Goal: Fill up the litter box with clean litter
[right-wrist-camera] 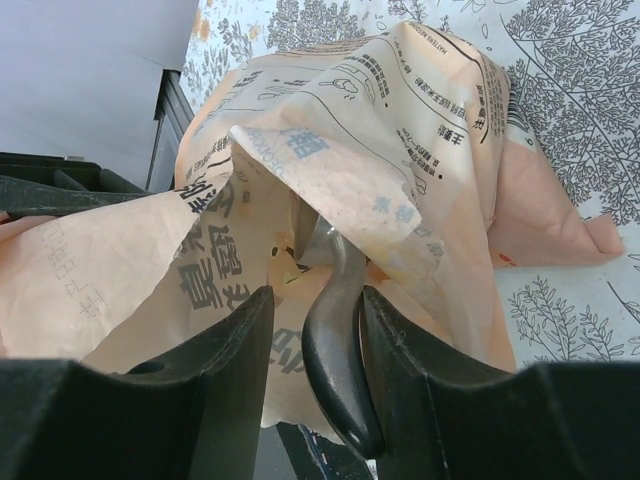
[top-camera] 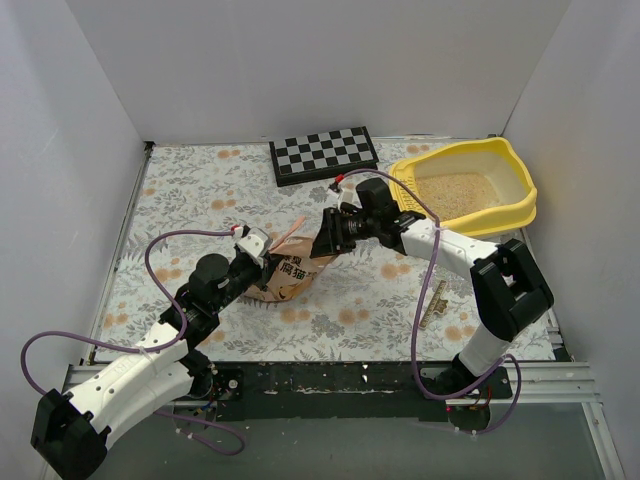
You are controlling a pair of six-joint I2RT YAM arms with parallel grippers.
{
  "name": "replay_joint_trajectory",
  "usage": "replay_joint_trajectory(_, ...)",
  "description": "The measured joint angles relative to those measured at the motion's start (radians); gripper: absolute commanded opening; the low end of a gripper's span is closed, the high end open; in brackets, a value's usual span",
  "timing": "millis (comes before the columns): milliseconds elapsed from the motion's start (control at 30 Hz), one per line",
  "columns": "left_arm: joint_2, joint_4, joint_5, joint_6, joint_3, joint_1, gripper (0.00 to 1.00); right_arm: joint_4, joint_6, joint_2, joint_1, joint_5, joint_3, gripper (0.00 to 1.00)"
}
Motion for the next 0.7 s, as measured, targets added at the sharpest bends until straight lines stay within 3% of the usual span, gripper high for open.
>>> replay_joint_trajectory(33,0.0,0.0,0.0,0.0,0.0,0.0,0.0,0.0,0.0,0.001,0.0,0.0,0.0,0.37)
replay_joint_trajectory(133,0.001,0.0,0.0,0.0,0.0,0.0,0.0,-0.001,-0.002,0.003,0.0,0.005,0.0,0.02)
replay_joint_trajectory(367,0.002,0.0,0.0,0.0,0.0,0.0,0.0,-0.051,-0.023,0.007,0.003,0.015,0.035,0.01)
replay_joint_trajectory(700,0.001,0.001,0.0,0.0,0.0,0.0,0.0,-0.338,-0.165,-0.021,0.006,0.116,0.224,0.01)
